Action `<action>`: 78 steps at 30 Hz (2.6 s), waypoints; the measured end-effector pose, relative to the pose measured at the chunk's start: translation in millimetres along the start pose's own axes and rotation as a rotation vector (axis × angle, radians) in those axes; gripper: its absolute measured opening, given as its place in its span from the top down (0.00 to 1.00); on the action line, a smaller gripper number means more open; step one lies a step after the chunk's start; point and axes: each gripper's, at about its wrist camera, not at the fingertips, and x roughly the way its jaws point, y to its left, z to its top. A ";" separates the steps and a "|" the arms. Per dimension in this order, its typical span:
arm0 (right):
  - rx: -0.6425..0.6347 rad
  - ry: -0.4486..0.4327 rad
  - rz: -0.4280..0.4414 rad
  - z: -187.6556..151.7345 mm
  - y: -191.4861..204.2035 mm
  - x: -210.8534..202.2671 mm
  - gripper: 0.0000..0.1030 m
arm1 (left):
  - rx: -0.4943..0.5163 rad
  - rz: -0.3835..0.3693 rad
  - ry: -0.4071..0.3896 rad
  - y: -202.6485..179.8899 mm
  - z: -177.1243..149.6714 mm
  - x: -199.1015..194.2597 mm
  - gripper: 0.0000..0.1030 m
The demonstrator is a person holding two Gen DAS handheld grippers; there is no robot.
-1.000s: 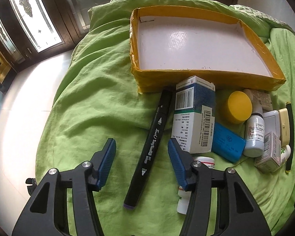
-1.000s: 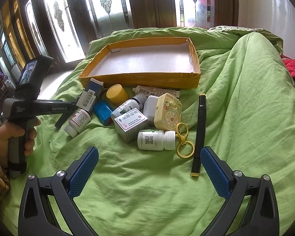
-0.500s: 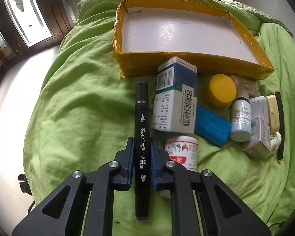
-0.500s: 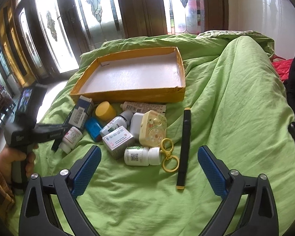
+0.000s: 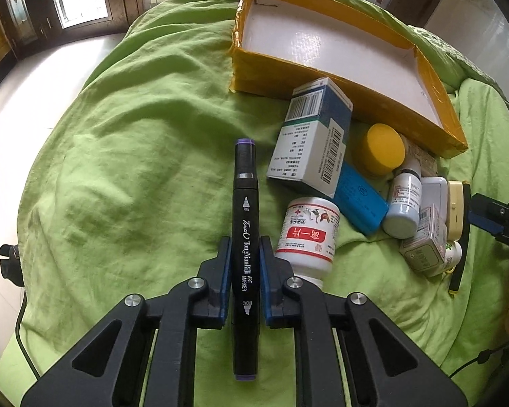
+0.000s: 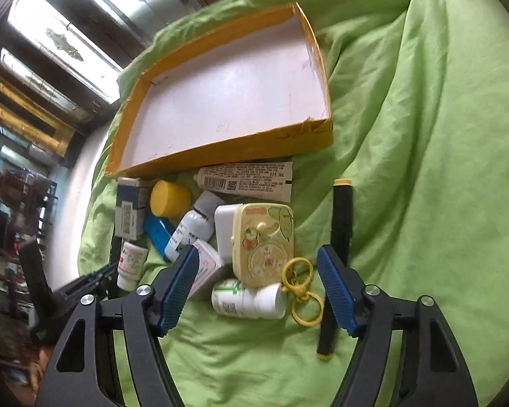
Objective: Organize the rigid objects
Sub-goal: 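Close the right tool on the yellow cartoon toy while the left tool holds the marker, then carry the marker in the left tool and the toy in the right tool over the tray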
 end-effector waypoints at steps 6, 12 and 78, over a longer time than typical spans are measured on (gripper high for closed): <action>0.081 0.058 0.106 1.6 -14.8 30.5 0.36 | -0.082 -0.043 -0.003 24.2 9.6 7.1 0.88; 0.091 0.060 0.151 -1.2 -19.8 37.8 0.37 | -0.055 -0.024 -0.012 23.3 9.7 6.3 0.88; -0.059 -0.310 0.218 -14.3 12.4 -50.9 0.58 | 0.045 -0.020 -0.215 -20.3 17.8 -43.2 0.88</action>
